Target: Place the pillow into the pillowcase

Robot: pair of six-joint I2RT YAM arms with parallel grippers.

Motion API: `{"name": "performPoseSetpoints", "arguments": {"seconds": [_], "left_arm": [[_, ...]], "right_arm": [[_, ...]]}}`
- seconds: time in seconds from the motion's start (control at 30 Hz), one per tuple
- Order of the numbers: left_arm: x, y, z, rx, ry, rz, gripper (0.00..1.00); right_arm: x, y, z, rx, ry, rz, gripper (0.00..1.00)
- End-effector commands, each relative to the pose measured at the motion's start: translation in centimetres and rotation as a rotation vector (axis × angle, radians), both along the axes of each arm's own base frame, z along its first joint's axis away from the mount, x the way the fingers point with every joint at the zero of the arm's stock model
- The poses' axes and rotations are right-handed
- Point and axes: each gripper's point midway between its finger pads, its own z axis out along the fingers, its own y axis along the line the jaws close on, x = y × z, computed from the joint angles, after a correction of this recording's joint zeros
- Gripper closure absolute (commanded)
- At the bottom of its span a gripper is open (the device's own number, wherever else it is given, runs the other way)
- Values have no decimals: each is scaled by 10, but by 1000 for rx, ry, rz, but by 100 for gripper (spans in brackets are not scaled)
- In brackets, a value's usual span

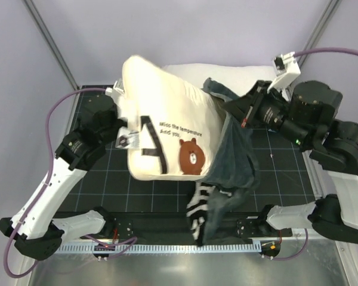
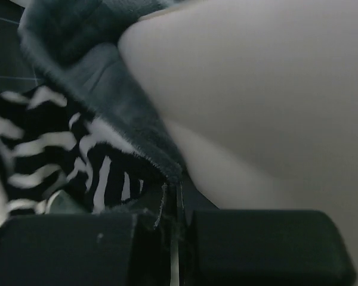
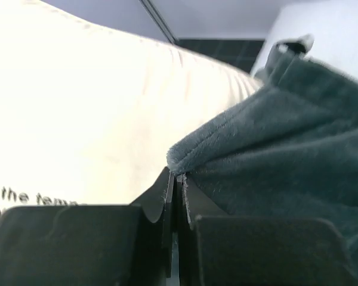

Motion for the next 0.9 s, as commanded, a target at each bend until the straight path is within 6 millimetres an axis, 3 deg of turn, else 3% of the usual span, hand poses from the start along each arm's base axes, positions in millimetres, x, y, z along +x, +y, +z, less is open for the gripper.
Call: {"name": "performPoseSetpoints", "arguments": {"seconds": [0.0,0.03,0.07,0.13,0.2,0.23,0.27,0.3,0.33,0.4,0.43,0.47,0.5,0.53,0.63,0.7,0.73,0.77,0.87], "left_arm": [[-28,12,133,-276,-266,-43,100],[-33,15,150,-294,-288,-48,100],[-55,31,198,-363,-379,-51,100],[-57,36,225,-390,-412,-39,99],[-70,50,256,-425,-467,-13,100],[-73,54,261,-431,-479,-7,99],[-74,56,261,-429,-480,2,99],[-61,48,242,-391,-439,11,100],[-64,54,234,-383,-432,28,100],[-51,49,202,-349,-389,53,99],[-37,43,162,-310,-315,78,100],[-30,40,139,-297,-273,88,100],[-26,38,128,-312,-263,91,100],[-12,27,86,-277,-187,95,100],[-14,25,81,-348,-146,80,100],[-17,24,98,-386,-150,66,100],[-20,26,110,-405,-167,61,100],[-31,34,143,-457,-214,54,100],[-36,41,190,-511,-281,58,99]], "right_arm": [[23,4,-21,1,-29,-73,96],[35,8,-62,-70,29,-98,96],[36,5,-63,-43,25,-107,96],[43,4,-91,-74,64,-126,96],[43,0,-91,-70,56,-128,96],[42,-4,-77,-49,33,-133,96],[40,-10,-71,-54,28,-139,96],[38,-15,-60,-53,7,-150,96],[31,-25,-28,0,-46,-161,96],[23,-39,3,40,-103,-177,96],[12,-50,35,110,-162,-179,96],[6,-55,51,143,-193,-179,96],[3,-58,62,165,-215,-178,96],[-6,-69,84,217,-256,-188,96],[-3,-75,94,226,-266,-222,96],[6,-69,84,196,-242,-236,96],[19,-60,68,153,-205,-250,96],[27,-54,57,127,-188,-260,96],[53,-35,13,18,-106,-282,96]]}}
